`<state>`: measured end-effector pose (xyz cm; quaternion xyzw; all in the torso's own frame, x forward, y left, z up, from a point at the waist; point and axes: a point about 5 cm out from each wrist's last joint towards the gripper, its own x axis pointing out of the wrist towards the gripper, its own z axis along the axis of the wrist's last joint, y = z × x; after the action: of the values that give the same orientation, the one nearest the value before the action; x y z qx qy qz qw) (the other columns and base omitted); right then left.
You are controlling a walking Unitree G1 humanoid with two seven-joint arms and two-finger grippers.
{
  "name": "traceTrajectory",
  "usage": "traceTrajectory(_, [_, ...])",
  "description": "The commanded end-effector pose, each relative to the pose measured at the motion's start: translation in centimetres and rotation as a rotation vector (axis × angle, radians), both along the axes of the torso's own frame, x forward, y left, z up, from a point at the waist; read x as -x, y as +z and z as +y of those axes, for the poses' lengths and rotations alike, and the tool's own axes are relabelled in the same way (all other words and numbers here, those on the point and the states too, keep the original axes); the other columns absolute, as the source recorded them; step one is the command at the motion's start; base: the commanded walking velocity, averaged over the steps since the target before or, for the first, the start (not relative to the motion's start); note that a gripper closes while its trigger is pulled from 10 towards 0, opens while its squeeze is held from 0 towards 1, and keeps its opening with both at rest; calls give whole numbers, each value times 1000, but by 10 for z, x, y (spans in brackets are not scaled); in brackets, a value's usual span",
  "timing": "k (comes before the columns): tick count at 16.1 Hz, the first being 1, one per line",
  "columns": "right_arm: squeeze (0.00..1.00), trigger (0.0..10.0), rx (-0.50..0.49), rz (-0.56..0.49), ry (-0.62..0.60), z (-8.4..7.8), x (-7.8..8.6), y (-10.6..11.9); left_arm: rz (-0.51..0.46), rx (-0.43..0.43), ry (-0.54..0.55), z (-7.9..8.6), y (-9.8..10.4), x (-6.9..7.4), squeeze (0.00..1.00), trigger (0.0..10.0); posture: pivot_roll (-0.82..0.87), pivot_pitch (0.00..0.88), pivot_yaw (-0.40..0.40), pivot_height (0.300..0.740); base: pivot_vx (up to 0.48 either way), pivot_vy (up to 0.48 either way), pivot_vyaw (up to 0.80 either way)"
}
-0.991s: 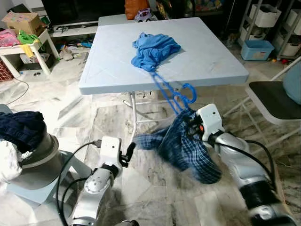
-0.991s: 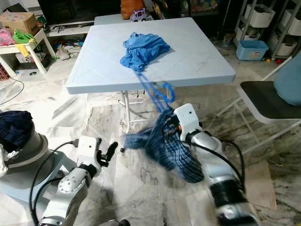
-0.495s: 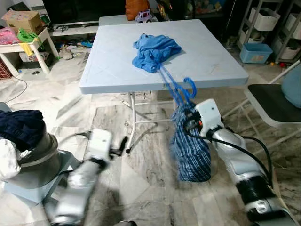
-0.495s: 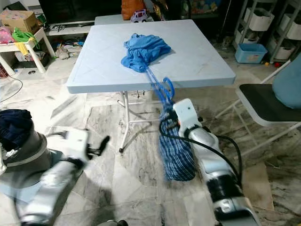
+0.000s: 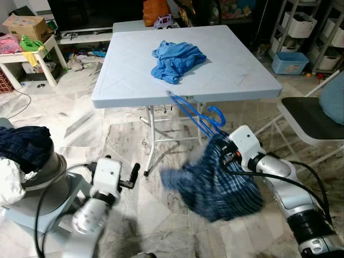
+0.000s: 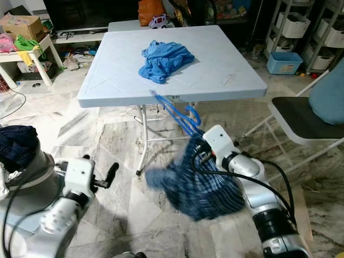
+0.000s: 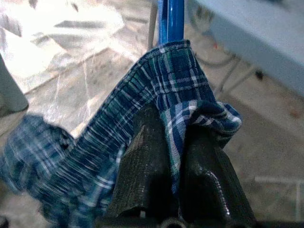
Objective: Hang hanger
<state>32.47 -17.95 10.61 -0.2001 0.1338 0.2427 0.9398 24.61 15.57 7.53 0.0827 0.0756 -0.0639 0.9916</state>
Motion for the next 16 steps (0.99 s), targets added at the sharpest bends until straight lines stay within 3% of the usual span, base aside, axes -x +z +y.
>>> traceTrajectory(1, [0, 10000, -19, 65, -4, 3, 6, -4, -48, -32, 39, -1, 6, 1, 1000, 10000, -25, 0, 41, 740, 0, 0, 0])
traceTrajectory(5, [0, 10000, -76, 68, 34, -5, 18, 7, -112, -92, 101, 13, 18, -2, 1000, 10000, -38, 0, 51, 740, 0, 0, 0])
traceTrajectory(6, [0, 10000, -183, 59, 40, -21, 26, 20, -132, -109, 155, 30, 24, -5, 1000, 10000, -56, 0, 60, 740, 0, 0, 0])
traceTrajectory(7, [0, 10000, -183, 59, 40, -21, 26, 20, -132, -109, 155, 30, 24, -5, 1000, 10000, -56, 0, 60, 740, 0, 0, 0])
traceTrajectory(8, [0, 10000, -254, 28, 20, -42, 37, 32, -144, -129, 191, 43, 28, -5, 1000, 10000, -70, 0, 69, 740, 0, 0, 0])
traceTrajectory(12, [0, 10000, -318, -22, -47, -62, 66, 46, -138, -141, 208, 43, 27, 1, 1000, 10000, -109, 12, 101, 740, 0, 0, 0])
traceTrajectory(13, [0, 10000, -345, -64, -93, -64, 70, 49, -136, -138, 201, 40, 26, 1, 839, 10000, -129, 19, 115, 740, 0, 0, 0])
traceTrajectory(14, [0, 10000, -377, -145, -184, -66, 76, 52, -131, -129, 172, 31, 23, -2, 0, 10000, -145, 21, 123, 740, 0, 0, 0])
traceTrajectory(15, [0, 10000, -343, -229, -270, -67, 81, 54, -137, -121, 141, 21, 24, -7, 0, 10000, -155, 25, 128, 740, 0, 0, 0])
traceTrajectory(16, [0, 10000, -343, -229, -270, -67, 81, 54, -137, -121, 141, 21, 24, -7, 0, 10000, -155, 25, 128, 740, 0, 0, 0])
